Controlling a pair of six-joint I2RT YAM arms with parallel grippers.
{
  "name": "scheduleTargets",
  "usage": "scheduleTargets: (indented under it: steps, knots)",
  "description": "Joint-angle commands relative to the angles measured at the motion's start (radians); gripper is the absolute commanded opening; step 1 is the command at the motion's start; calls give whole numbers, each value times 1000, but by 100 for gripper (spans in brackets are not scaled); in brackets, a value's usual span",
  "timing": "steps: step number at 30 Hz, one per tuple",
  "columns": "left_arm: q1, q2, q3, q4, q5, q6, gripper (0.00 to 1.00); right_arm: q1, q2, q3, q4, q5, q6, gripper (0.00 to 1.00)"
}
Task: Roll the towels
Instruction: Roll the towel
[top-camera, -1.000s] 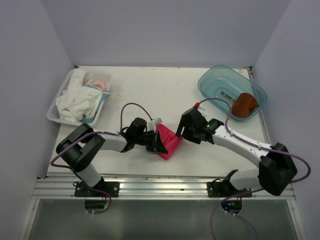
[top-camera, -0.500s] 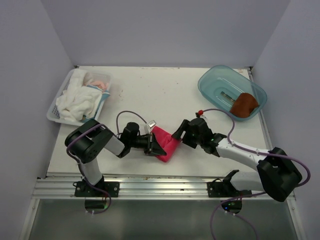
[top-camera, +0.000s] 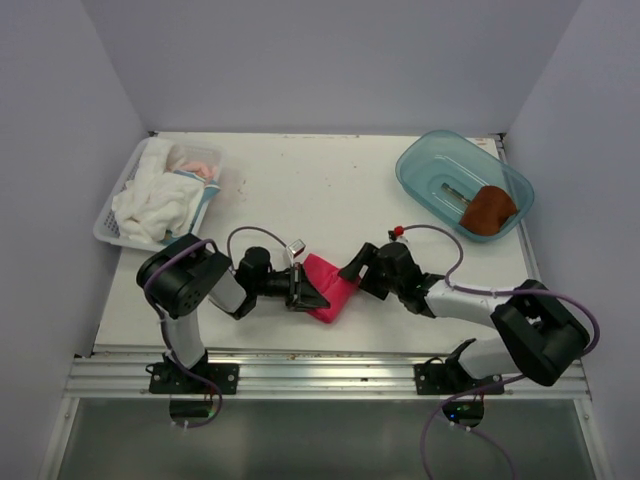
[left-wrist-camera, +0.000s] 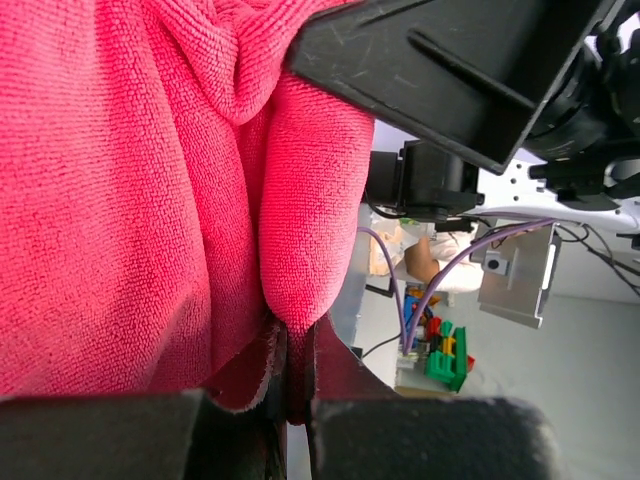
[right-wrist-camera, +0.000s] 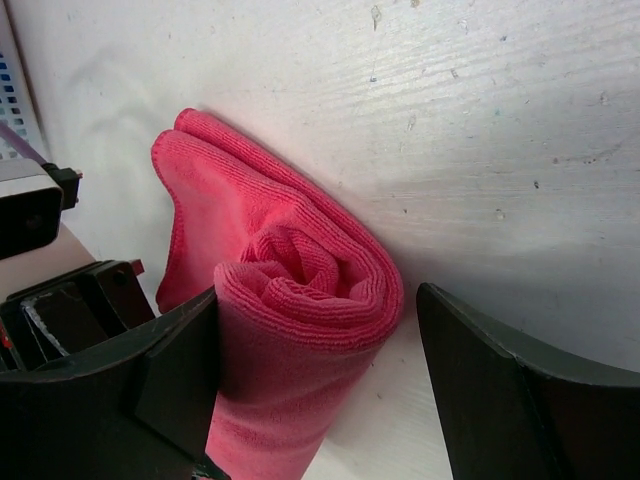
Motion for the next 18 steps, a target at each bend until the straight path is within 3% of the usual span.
scheduleTargets:
  steps: [1,8,12,13,16,18]
  knots:
    - [11,11,-6,105,22,-27,0,14,35,-20,124,-22,35,78]
    - [13,42,-11,129,17,-44,0,38,101,-10,192,-39,129,77]
    - [14,53,-15,148,16,-56,0,60,121,35,94,-4,170,59]
    - [14,54,-17,148,16,-56,0,63,121,50,59,7,173,47]
    - [14,51,-20,143,14,-52,0,72,114,110,-96,53,170,23]
    - [14,47,-19,133,14,-42,0,78,115,183,-267,85,161,18]
